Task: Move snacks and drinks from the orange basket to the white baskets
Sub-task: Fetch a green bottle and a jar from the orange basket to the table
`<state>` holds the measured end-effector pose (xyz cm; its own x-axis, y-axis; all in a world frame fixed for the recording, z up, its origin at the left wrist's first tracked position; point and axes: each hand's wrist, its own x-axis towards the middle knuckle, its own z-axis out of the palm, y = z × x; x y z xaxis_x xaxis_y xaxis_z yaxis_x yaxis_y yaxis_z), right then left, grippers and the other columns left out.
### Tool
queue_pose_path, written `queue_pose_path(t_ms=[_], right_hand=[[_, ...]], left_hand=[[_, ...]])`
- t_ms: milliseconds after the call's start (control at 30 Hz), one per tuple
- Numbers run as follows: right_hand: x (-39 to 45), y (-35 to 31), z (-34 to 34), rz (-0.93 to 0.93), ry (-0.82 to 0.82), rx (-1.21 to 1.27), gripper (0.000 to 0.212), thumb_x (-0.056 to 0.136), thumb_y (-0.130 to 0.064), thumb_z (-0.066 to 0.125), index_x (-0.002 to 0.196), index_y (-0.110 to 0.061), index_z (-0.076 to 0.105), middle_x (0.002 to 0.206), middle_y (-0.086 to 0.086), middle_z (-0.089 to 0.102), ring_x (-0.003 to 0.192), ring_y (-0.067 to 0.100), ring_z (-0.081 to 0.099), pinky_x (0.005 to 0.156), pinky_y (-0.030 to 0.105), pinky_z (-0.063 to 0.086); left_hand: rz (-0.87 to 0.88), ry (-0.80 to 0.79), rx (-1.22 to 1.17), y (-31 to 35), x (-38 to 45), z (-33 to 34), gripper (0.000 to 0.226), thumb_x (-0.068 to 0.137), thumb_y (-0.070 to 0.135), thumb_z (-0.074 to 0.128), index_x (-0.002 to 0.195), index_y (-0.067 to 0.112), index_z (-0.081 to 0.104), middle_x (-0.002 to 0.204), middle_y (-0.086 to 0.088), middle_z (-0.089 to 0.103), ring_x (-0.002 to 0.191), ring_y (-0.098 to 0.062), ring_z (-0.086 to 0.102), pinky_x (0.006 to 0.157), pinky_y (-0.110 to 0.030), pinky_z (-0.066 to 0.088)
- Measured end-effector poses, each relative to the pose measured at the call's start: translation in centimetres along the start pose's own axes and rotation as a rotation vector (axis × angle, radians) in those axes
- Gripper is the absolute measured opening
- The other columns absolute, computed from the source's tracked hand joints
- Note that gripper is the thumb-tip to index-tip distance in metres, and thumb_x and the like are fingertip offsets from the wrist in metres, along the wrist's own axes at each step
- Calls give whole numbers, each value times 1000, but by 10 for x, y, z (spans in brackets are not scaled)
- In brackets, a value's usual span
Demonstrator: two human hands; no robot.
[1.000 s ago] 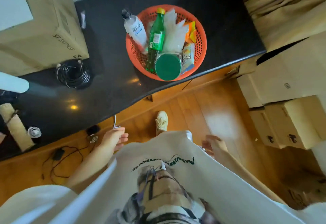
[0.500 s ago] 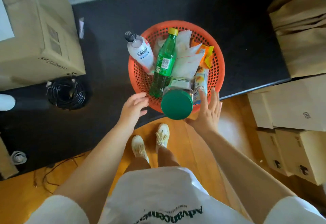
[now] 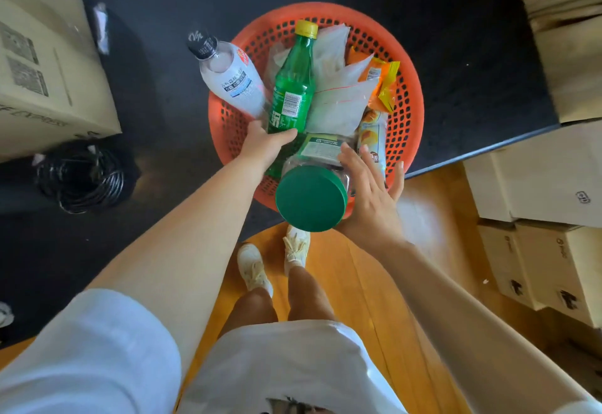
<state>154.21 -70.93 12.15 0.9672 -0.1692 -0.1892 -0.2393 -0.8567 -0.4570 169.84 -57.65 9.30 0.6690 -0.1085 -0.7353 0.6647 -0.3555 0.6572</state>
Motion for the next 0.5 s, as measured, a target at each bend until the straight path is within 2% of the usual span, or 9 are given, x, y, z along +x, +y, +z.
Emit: queue_pose_path(t_ms=[33,100,200,333,433,500], right_hand=[[0,-1,0,-8,3,9,99,65,-51,76,144,-19,27,153,-3,30,144,13,8,111,48,-19],[0,-2,-2,-20,25,29,98,63,-50,77,142,-16,31,151,-3,34,143,13,14,111,47,-17],[2,-4,-3,-32,55,68,98,60,-48,77,140,-16,30,146,0,41,139,15,31,112,47,-13],[7,-8,-8,-4,84,162,94,55,-54,66,134,-19,27,138,0,48,133,16,41,114,49,-6],[5,-11,-14,56,104,286,96,54,-54,73,134,-15,36,133,-4,50,131,9,39,115,43,-7],[2,-15,-23,102,129,405,94,53,-56,72,132,-16,38,129,-14,47,130,-4,33,116,44,-2]], left_hand=[[-8,5,12,-1,2,1,66,78,20,73,130,1,37,126,-8,53,111,-20,53,101,-34,41],[-8,24,44,-2,6,2,72,76,23,75,130,1,32,127,-8,51,113,-22,52,103,-37,40],[18,46,83,-6,7,3,70,78,24,74,127,2,29,119,-8,50,112,-27,53,101,-44,42],[23,50,-16,-12,5,7,63,81,15,70,127,4,28,125,-16,53,111,-32,56,97,-54,44],[35,46,-156,-14,-2,9,55,88,14,58,131,2,25,121,-18,53,107,-31,55,98,-54,44],[68,63,-154,-14,-7,7,58,87,9,60,131,1,25,109,-9,54,105,-27,57,92,-43,48]])
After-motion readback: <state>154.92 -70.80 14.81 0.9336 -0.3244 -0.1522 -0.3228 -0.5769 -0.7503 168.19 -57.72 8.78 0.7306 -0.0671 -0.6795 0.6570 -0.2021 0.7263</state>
